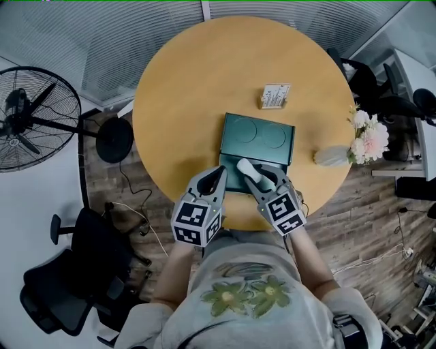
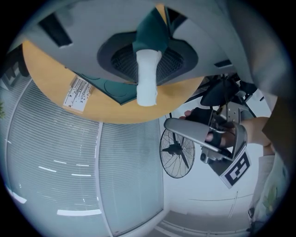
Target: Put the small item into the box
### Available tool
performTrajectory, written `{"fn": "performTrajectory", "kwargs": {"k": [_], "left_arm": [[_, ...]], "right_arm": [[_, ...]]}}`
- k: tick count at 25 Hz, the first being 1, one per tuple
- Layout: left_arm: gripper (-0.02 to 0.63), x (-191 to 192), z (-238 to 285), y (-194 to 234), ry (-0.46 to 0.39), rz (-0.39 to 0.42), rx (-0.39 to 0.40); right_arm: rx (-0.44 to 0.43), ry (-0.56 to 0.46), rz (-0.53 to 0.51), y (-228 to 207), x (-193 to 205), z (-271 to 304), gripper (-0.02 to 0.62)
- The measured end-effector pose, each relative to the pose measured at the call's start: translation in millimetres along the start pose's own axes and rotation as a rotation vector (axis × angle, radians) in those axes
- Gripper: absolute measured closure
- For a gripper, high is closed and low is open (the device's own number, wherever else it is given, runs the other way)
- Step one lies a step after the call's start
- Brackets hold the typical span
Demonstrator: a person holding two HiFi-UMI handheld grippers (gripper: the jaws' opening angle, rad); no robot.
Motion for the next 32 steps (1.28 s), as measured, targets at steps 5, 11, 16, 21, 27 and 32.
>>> {"fn": "performTrajectory", "kwargs": {"k": [5, 11, 16, 21, 27, 32], "left_arm": [[0.606, 1.4, 5.7, -0.7, 0.004, 0.000, 0.001], [0.605, 3.9, 3.4, 1.0, 0.006, 0.002, 0.001], [0.606, 5.0, 4.1, 3.9, 0.009, 0.000, 0.000], [0.606, 6.9, 3.6, 7.5, 0.013, -0.003, -0.001], [0.606, 9.5, 2.0, 13.0, 0.016, -0.009, -0.005], [0.605, 11.4, 3.4, 17.6, 0.022, -0.013, -0.008]], "right_arm": [[0.000, 0.023, -0.018, -2.1, 9.1, 4.6, 0.466], [-0.012, 0.045, -0.028, 3.5, 14.9, 12.3, 0.466], [-0.024, 0.068, -0.051, 4.5, 18.5, 20.2, 0.466], [-0.031, 0.096, -0.068, 5.4, 24.3, 27.8, 0.466], [-0.036, 0.124, -0.081, 6.0, 30.1, 36.8, 0.466], [-0.048, 0.152, -0.085, 7.2, 38.5, 46.2, 0.466]]}}
Point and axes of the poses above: the fingertips, and each gripper's own axes: z forward along the fingers, y to its left, x out of its underside, the point moved 3 cm from there along -z, backward along the fingers, and after that the axes turned 8 degrees about -z, right-handed, at the moved point
